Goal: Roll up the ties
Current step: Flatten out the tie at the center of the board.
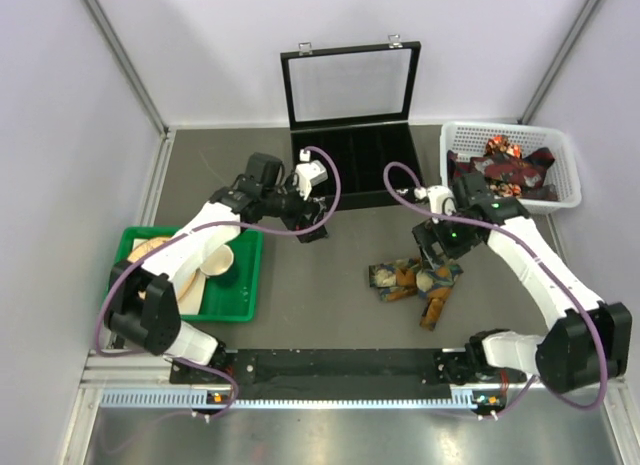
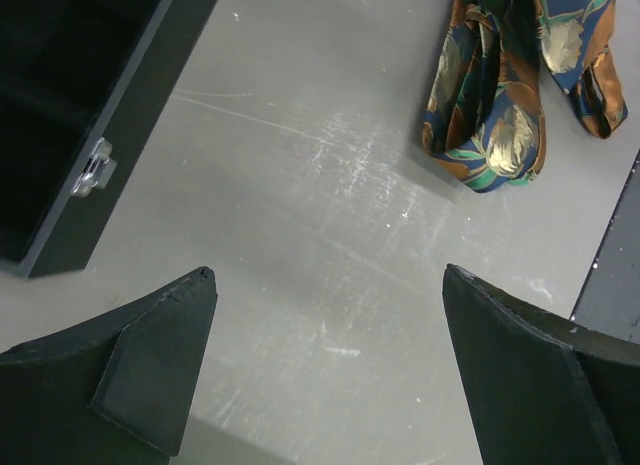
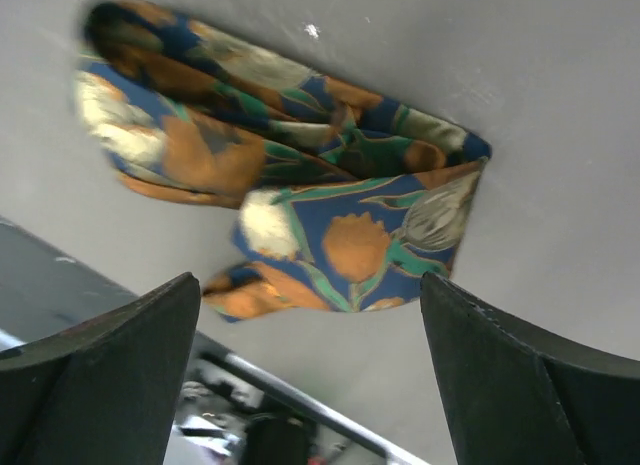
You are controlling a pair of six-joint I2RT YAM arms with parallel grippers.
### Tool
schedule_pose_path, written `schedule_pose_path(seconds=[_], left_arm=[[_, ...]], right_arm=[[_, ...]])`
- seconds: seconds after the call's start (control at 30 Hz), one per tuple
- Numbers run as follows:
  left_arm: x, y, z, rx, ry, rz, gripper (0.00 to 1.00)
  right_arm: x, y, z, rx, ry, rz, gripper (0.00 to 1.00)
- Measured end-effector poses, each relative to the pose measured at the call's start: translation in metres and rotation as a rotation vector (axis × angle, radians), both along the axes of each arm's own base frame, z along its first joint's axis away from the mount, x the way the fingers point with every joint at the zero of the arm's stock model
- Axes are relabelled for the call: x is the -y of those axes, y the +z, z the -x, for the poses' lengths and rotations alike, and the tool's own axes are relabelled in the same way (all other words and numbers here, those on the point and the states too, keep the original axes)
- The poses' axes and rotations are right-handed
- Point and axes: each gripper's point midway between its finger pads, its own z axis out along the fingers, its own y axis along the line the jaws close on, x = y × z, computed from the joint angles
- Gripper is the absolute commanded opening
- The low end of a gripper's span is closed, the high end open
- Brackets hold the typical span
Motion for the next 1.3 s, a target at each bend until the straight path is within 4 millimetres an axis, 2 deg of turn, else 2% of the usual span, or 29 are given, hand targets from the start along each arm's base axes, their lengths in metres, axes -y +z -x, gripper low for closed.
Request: schedule_pose_path(seconds=[0.13, 0.23, 0.37, 0.47, 0.5, 0.57, 0.6, 0.7, 0.8, 0.93, 1.03, 1.07, 1.1, 1.13, 1.2, 1.27, 1.3], left_arm=[[-0.005, 0.009, 0.008, 0.020, 0.011, 0.017, 0.99], [-0.007, 0.009, 0.014, 0.018, 0.011, 0.019, 0.99], [-0.008, 0.005, 0.016, 0.009, 0.011, 0.014, 0.99], [-0.007, 0.005, 0.017, 0.008, 0.009, 0.016, 0.99], [-0.007, 0.005, 0.017, 0.007, 0.008, 0.017, 0.99], [-0.007, 0.005, 0.018, 0.006, 0.002, 0.020, 0.97], [-0.006, 0.005, 0.019, 0.006, -0.008, 0.023, 0.97], [-0.002, 0.002, 0.022, 0.014, -0.043, 0.018, 0.96], [0.007, -0.005, 0.027, 0.031, -0.095, -0.002, 0.95], [0.035, -0.020, 0.050, 0.070, -0.236, -0.052, 0.95], [0.063, -0.034, 0.074, 0.096, -0.350, -0.084, 0.97], [0.072, -0.038, 0.080, 0.096, -0.377, -0.086, 0.98], [0.078, -0.041, 0.085, 0.088, -0.391, -0.084, 0.99], [0.084, -0.043, 0.088, 0.063, -0.389, -0.069, 0.99], [0.083, -0.039, 0.080, 0.012, -0.333, -0.027, 0.99], [0.076, -0.029, 0.058, -0.012, -0.234, 0.028, 0.99], [0.068, -0.023, 0.044, -0.020, -0.172, 0.056, 0.99]], right_arm=[[0.002, -0.023, -0.007, -0.005, 0.057, 0.149, 0.88], [0.002, -0.045, -0.006, -0.053, 0.099, 0.229, 0.88], [0.003, -0.058, -0.003, -0.102, 0.129, 0.274, 0.85], [0.002, -0.064, -0.002, -0.116, 0.153, 0.300, 0.61], [0.003, -0.066, -0.001, -0.119, 0.162, 0.312, 0.41], [0.005, -0.068, -0.002, -0.123, 0.167, 0.331, 0.18], [0.007, -0.069, -0.003, -0.128, 0.156, 0.331, 0.00], [0.015, -0.067, -0.005, -0.147, 0.111, 0.320, 0.00], [0.029, -0.058, -0.017, -0.146, 0.030, 0.273, 0.00], [0.054, -0.048, -0.031, -0.151, -0.103, 0.167, 0.00], [0.071, -0.044, -0.028, -0.179, -0.169, 0.092, 0.40], [0.074, -0.043, -0.026, -0.187, -0.170, 0.078, 0.62], [0.074, -0.042, -0.024, -0.191, -0.167, 0.066, 0.73], [0.072, -0.041, -0.022, -0.188, -0.142, 0.063, 0.81], [0.063, -0.034, -0.021, -0.131, -0.052, 0.094, 0.87], [0.045, -0.027, -0.015, -0.053, 0.055, 0.131, 0.95], [0.030, -0.023, -0.009, -0.006, 0.135, 0.156, 0.95]])
